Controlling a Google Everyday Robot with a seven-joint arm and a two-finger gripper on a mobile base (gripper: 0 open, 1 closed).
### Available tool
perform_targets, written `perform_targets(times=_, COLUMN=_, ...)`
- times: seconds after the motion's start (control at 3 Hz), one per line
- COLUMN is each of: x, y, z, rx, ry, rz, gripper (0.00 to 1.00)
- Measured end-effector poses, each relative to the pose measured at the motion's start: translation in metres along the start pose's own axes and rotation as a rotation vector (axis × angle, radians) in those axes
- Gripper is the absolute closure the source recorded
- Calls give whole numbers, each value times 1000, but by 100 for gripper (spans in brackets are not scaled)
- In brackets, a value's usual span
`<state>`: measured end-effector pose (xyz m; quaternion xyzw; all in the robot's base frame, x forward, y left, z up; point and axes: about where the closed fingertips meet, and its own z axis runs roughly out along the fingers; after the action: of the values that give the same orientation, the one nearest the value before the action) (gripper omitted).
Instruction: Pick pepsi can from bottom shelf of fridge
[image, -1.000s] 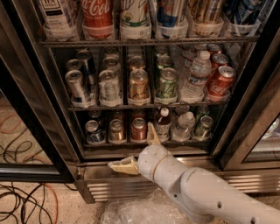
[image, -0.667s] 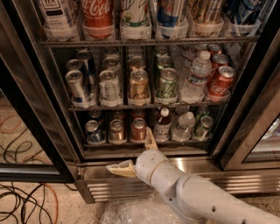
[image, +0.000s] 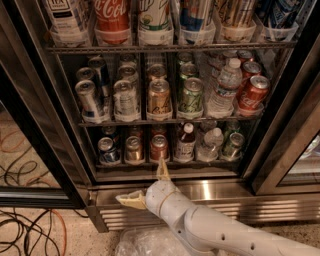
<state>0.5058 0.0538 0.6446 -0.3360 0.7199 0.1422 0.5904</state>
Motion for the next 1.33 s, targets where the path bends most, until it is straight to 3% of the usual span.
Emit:
perform_targets(times=0.67, x=9, y=3, z=4, rx=6, ry=-26, rz=2, gripper=0)
perform_targets(times=1.33, x=39, y=25, z=28, rx=67, ry=-146, rz=44, gripper=0)
